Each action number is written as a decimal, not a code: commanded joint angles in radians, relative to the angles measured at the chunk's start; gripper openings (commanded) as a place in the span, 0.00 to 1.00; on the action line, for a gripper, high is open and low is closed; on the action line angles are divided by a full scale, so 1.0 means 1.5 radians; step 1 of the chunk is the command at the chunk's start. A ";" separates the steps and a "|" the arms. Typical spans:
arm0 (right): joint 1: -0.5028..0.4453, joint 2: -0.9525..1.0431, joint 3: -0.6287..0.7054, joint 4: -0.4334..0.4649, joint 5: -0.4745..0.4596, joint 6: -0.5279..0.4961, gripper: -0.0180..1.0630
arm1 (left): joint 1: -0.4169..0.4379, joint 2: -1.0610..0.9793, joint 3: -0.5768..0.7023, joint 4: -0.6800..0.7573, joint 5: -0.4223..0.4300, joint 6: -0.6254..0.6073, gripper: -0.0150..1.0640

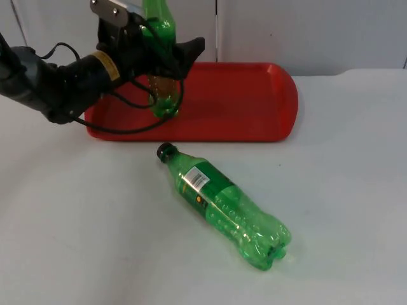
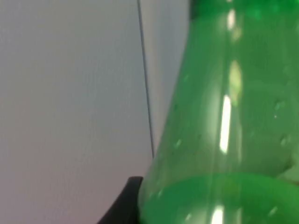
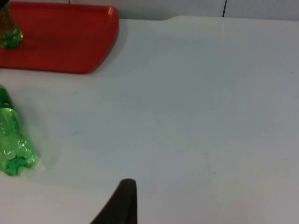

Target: Place the bottle upright on the tray.

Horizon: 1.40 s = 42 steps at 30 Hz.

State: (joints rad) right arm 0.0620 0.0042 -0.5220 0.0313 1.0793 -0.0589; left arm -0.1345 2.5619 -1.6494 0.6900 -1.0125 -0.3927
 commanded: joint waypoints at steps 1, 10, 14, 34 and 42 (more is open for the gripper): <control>-0.004 -0.003 0.003 -0.002 0.000 -0.002 0.99 | 0.008 -0.016 0.013 0.011 -0.001 -0.016 0.99; -0.004 -0.003 0.003 -0.002 0.000 -0.002 0.99 | 0.039 -0.050 0.101 0.011 -0.030 -0.009 0.99; -0.004 -0.003 0.003 -0.002 0.000 -0.002 0.99 | 0.051 -0.075 0.157 0.003 -0.046 0.012 0.99; -0.004 -0.003 0.003 -0.002 0.000 -0.002 0.99 | 0.058 -0.323 0.440 0.052 0.019 -0.004 0.99; -0.004 -0.003 0.003 -0.002 0.000 -0.002 0.99 | 0.058 -0.474 0.492 0.098 0.145 -0.115 0.99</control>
State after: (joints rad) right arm 0.0620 0.0042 -0.5220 0.0313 1.0811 -0.0564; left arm -0.0503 1.9126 -0.9229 0.8091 -0.8297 -0.5195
